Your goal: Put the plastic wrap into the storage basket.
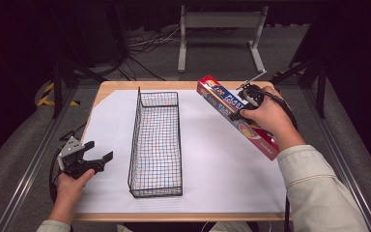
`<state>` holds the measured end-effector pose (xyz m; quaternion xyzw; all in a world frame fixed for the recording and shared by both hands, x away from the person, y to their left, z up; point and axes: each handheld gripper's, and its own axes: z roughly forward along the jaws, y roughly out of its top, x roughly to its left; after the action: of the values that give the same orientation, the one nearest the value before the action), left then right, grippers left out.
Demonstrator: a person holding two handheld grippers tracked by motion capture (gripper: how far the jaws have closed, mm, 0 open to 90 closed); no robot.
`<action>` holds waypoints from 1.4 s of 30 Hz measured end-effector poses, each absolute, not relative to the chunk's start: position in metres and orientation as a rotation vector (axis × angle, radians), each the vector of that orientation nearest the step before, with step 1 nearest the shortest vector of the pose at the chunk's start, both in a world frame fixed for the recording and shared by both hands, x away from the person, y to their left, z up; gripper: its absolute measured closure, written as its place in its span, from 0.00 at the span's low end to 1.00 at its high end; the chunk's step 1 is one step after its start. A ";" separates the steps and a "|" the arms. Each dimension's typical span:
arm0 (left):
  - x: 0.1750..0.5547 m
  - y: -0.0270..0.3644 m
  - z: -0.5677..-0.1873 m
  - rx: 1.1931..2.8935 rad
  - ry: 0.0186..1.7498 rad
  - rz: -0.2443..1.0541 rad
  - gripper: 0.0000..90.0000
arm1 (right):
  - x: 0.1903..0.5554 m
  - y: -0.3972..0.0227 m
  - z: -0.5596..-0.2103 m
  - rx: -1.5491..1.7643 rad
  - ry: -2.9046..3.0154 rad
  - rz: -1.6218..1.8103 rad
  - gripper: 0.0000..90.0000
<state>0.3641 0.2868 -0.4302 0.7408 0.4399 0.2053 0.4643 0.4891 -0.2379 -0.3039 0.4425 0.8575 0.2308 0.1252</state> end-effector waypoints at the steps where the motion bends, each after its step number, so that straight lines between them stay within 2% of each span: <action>1: 0.364 0.287 -0.430 1.823 1.078 0.505 0.14 | 0.487 -0.236 -0.303 1.309 2.480 0.672 0.45; 23: 0.365 0.287 -0.431 1.827 1.077 0.518 0.14 | 0.472 -0.208 -0.279 1.871 2.020 0.793 0.45; 42: 0.371 0.279 -0.429 1.832 1.062 0.519 0.14 | 0.468 -0.168 -0.277 1.982 1.912 0.848 0.45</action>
<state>0.3708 0.2790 -0.4290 0.7451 0.4318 0.2111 0.4624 0.4684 -0.1675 -0.2773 0.6821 0.6579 0.2919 0.1296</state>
